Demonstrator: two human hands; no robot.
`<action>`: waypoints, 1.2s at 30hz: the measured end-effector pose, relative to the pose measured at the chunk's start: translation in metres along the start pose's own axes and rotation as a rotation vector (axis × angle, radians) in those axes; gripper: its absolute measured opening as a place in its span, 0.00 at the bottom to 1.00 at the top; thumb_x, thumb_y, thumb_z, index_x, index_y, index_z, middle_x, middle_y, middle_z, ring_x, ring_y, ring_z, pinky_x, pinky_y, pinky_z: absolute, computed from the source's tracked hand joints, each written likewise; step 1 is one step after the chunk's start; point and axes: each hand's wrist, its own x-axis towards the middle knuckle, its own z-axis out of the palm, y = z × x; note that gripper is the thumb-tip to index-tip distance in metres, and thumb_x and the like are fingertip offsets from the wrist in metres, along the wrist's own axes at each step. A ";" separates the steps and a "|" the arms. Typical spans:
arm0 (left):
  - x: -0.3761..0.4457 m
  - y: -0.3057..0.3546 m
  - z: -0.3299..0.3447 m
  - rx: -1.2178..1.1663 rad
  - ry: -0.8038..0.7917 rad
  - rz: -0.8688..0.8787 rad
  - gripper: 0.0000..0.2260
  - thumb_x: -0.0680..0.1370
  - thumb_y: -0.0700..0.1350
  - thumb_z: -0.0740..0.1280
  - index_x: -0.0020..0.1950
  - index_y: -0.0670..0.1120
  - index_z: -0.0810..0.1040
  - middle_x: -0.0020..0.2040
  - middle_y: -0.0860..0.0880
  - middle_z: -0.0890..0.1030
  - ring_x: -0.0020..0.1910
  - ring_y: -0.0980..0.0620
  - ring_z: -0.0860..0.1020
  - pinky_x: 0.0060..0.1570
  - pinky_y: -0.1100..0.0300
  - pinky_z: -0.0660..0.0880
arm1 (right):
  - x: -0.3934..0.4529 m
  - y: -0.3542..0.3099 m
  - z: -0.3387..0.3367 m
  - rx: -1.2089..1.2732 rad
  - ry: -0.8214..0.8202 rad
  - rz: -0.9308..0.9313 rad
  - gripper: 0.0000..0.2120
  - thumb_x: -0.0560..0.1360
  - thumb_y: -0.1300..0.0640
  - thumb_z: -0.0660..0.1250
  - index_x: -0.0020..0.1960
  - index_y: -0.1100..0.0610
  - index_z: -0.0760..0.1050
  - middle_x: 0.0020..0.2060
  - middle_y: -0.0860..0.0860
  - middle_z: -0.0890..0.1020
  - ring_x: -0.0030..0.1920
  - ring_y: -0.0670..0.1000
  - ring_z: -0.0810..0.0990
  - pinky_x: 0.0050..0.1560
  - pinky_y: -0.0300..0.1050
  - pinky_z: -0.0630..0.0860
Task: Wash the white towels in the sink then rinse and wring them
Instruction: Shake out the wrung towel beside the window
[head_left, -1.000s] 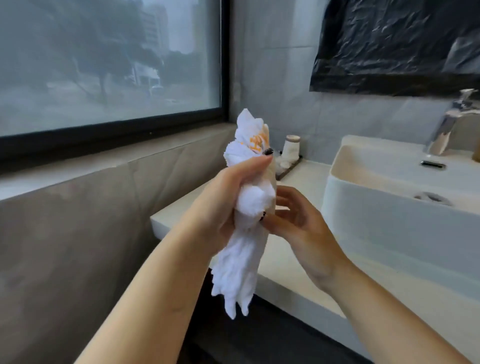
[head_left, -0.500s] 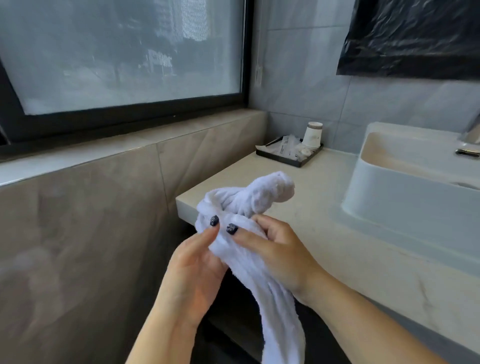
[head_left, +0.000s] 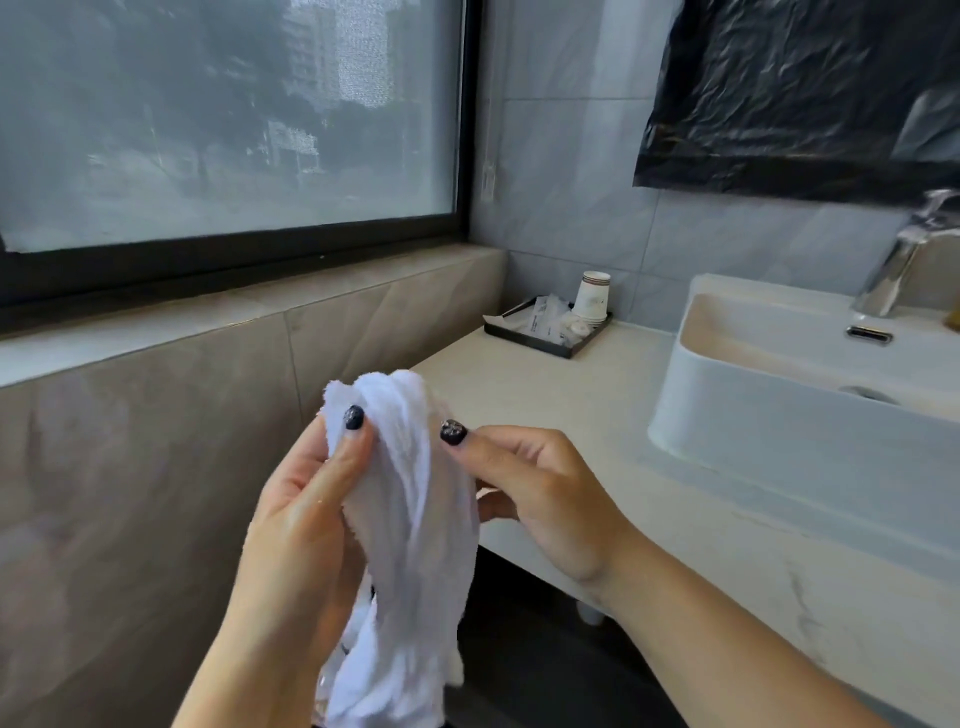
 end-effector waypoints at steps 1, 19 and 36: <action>-0.002 0.000 -0.001 0.026 -0.002 0.009 0.12 0.76 0.47 0.63 0.49 0.46 0.86 0.45 0.42 0.85 0.42 0.47 0.84 0.38 0.58 0.81 | 0.002 0.002 0.002 0.038 0.010 0.066 0.31 0.66 0.35 0.69 0.52 0.62 0.78 0.42 0.56 0.82 0.42 0.54 0.79 0.45 0.50 0.75; -0.004 -0.021 -0.015 0.402 0.080 -0.014 0.14 0.75 0.54 0.70 0.45 0.42 0.85 0.47 0.34 0.82 0.44 0.44 0.80 0.47 0.47 0.75 | 0.006 0.021 0.001 -0.251 0.131 0.111 0.24 0.68 0.42 0.66 0.42 0.66 0.77 0.33 0.60 0.74 0.36 0.53 0.71 0.43 0.55 0.72; 0.009 0.014 0.033 0.771 -0.225 0.448 0.17 0.71 0.32 0.65 0.37 0.53 0.85 0.33 0.59 0.83 0.36 0.64 0.80 0.39 0.68 0.75 | 0.010 -0.042 -0.032 -0.108 0.216 0.061 0.19 0.62 0.49 0.74 0.50 0.54 0.76 0.48 0.51 0.84 0.51 0.51 0.83 0.54 0.49 0.78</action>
